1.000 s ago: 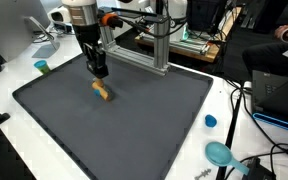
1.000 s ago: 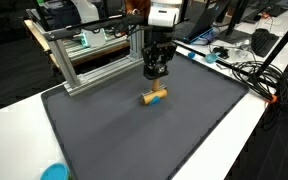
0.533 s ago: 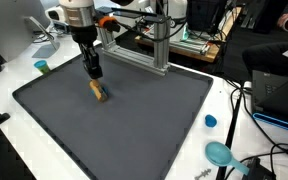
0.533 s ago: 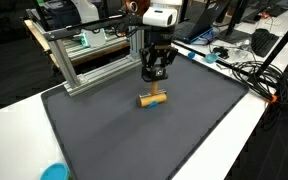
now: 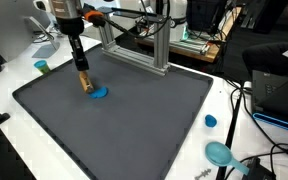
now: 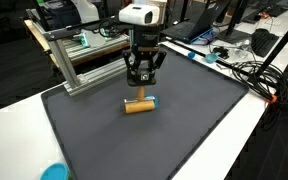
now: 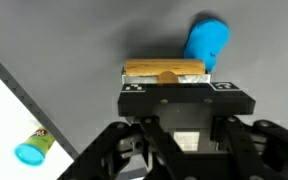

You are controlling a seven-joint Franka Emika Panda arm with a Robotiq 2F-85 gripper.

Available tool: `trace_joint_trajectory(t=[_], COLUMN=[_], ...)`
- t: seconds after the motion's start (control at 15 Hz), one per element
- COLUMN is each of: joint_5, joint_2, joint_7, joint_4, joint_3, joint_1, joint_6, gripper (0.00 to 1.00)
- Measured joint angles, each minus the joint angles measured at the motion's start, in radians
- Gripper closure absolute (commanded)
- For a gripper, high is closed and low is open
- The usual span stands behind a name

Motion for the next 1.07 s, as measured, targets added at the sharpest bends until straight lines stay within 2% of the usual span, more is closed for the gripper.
trace_joint_trajectory(t=[0.2, 0.53, 1.07], joint_5=[0.065, 0.210, 0.218], joint_2=[-0.029, -0.110, -0.214], joint_7=[-0.123, -0.431, -0.868], joint_4=[-0.004, -0.019, -0.013], joint_3=[0.036, 0.127, 0.166], joint_1=[-0.046, -0.110, -0.124], joint_6=[0.000, -0.016, -0.206], gripper=[0.77, 0.77, 0.77])
